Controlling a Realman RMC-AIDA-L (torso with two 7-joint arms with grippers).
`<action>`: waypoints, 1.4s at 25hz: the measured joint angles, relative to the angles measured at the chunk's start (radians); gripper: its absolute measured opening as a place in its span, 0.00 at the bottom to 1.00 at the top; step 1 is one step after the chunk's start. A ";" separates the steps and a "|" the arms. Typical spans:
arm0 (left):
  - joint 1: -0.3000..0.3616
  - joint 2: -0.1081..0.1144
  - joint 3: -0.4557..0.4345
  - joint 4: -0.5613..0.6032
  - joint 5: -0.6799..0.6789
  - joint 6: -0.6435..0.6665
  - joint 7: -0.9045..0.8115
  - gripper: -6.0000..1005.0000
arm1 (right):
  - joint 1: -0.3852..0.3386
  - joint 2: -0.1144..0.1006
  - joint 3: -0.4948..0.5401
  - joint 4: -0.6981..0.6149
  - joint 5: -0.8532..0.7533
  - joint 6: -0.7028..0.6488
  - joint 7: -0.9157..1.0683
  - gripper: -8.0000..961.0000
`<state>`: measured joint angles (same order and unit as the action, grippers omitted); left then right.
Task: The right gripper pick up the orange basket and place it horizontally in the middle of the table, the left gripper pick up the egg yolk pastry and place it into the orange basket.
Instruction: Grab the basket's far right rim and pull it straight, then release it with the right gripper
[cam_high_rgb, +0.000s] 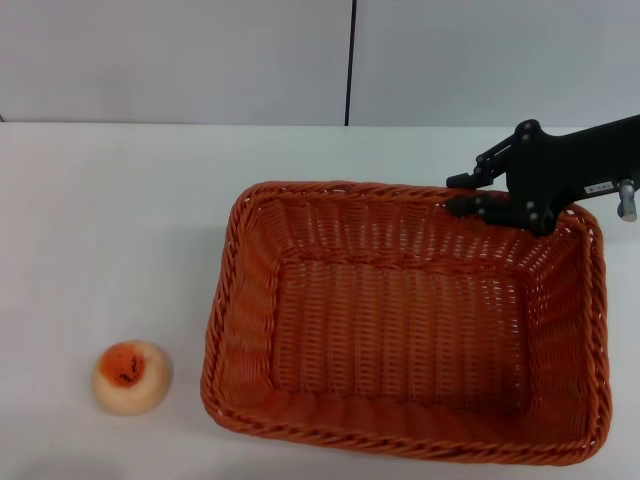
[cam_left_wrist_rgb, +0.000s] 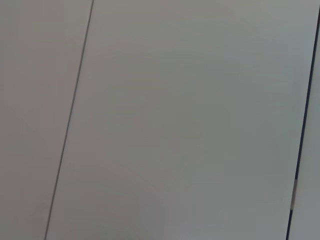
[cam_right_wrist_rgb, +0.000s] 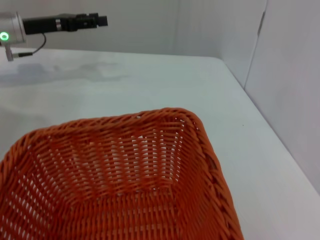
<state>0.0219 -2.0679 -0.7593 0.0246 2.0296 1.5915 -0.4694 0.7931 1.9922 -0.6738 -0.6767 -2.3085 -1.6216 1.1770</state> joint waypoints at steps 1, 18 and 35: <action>0.000 0.000 0.000 0.000 0.000 0.000 0.000 0.83 | -0.001 0.000 -0.003 -0.003 0.000 0.001 -0.002 0.20; 0.023 0.000 0.022 0.009 0.000 0.032 0.008 0.83 | -0.013 0.016 0.001 -0.008 0.009 0.005 -0.184 0.22; 0.015 0.002 0.023 0.009 0.000 0.033 0.008 0.83 | -0.015 0.032 0.004 -0.012 0.023 0.018 -0.197 0.23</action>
<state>0.0373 -2.0664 -0.7363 0.0338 2.0294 1.6246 -0.4610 0.7786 2.0247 -0.6699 -0.6887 -2.2855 -1.6036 0.9796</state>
